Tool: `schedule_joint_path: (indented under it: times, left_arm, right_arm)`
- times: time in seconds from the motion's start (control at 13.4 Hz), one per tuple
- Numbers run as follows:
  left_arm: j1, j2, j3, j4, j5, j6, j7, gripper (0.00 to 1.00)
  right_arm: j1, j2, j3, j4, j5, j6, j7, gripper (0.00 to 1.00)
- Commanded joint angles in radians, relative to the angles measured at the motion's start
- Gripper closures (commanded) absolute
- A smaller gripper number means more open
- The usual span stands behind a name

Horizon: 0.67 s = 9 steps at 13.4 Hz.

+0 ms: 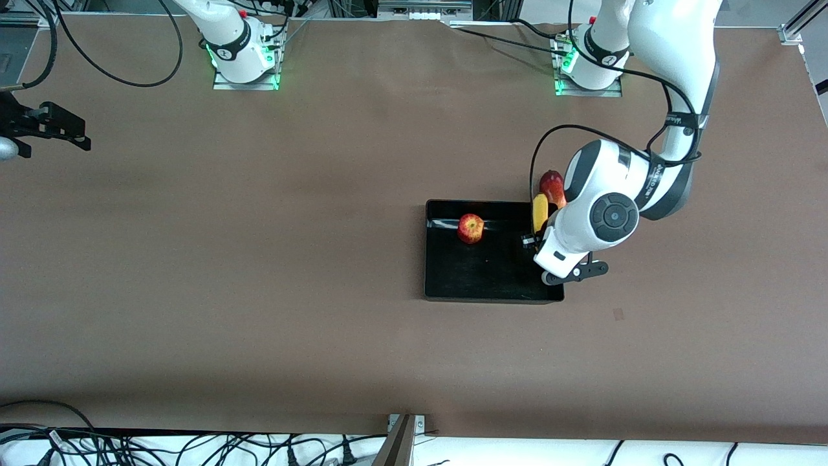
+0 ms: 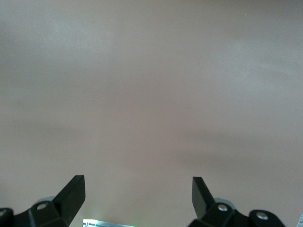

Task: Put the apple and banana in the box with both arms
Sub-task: 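Lift the banana with the left gripper and carry it over the box, then lower the banana into the box and open the left gripper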

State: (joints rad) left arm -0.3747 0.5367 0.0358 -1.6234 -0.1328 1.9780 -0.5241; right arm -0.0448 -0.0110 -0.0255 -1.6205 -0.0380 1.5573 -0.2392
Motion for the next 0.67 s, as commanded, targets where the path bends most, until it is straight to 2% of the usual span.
schedule_joint_path:
  times: [0.0,0.3,0.6]
  left_arm:
    - [-0.036,0.046,0.009,0.072,-0.022,0.002,-0.04,1.0]
    - [-0.053,0.066,0.009,0.091,-0.022,0.008,-0.063,1.0]
    - [-0.066,0.11,0.004,0.1,-0.022,0.105,-0.12,1.0]
  right_arm:
    - [-0.006,-0.001,0.004,0.008,0.015,-0.008,0.006,0.0]
    - [-0.006,0.0,0.003,0.008,0.029,-0.008,0.005,0.0]
    - [-0.006,-0.001,0.003,0.008,0.029,-0.006,0.005,0.0]
